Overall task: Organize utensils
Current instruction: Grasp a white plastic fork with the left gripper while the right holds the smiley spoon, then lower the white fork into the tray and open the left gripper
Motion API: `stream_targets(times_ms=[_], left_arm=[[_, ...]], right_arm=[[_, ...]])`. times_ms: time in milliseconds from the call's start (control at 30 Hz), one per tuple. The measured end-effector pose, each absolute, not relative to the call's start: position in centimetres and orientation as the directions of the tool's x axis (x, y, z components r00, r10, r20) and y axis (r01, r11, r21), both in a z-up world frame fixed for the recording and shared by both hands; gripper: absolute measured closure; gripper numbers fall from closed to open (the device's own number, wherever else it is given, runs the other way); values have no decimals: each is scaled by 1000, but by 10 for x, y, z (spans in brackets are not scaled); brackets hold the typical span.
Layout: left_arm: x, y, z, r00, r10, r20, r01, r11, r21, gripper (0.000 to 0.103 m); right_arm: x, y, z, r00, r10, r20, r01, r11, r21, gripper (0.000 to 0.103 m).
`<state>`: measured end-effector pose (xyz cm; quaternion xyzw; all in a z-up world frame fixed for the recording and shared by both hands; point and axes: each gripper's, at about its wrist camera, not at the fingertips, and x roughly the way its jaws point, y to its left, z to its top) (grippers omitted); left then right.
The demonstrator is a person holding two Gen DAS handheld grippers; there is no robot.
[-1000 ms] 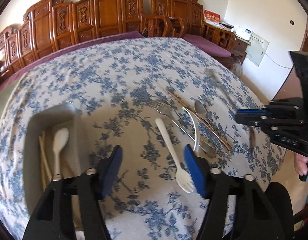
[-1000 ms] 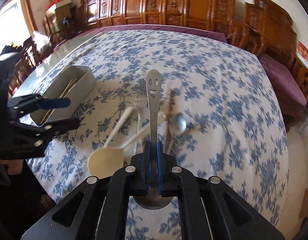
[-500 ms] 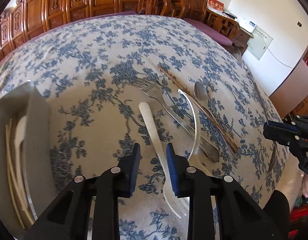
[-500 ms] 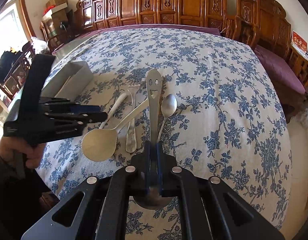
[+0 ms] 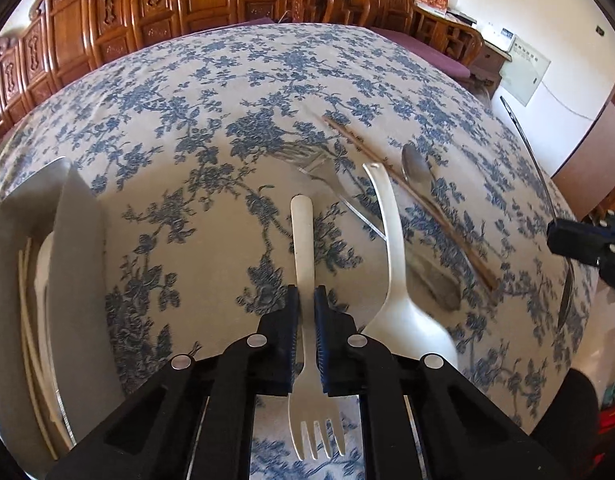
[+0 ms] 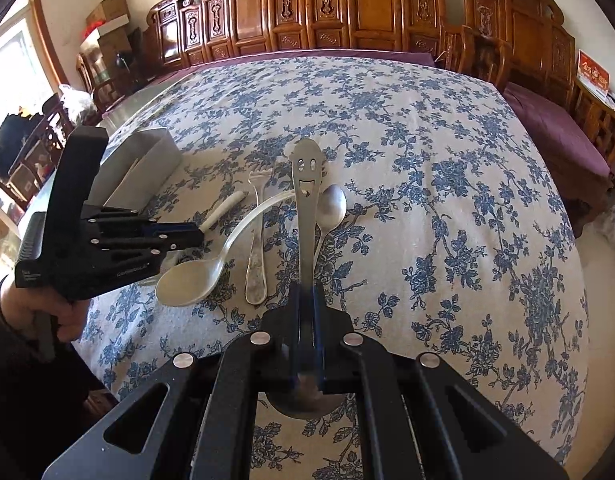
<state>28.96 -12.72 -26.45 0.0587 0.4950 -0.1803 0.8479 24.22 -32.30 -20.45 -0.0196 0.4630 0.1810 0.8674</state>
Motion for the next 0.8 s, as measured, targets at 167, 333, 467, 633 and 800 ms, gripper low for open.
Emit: stream_targets(times_ms=[167, 333, 467, 633, 800], left_arm=[[280, -123, -264, 459, -198, -866, 371, 928, -15, 96], [273, -120, -263, 467, -185, -865, 380, 925, 8, 96], [268, -113, -257, 481, -183, -858, 376, 926, 13, 96], [260, -102, -241, 507, -183, -842, 363, 932, 16, 96], [248, -94, -229, 527, -182, -830, 349, 937, 16, 96]], right_arm=[[240, -322, -206, 503, 295, -812, -335, 933, 131, 96], [238, -319, -207, 502, 292, -814, -342, 932, 123, 96], [236, -314, -205, 506, 295, -811, -354, 928, 117, 96], [232, -308, -198, 515, 306, -801, -371, 922, 114, 96], [227, -301, -191, 524, 319, -790, -389, 914, 111, 96]])
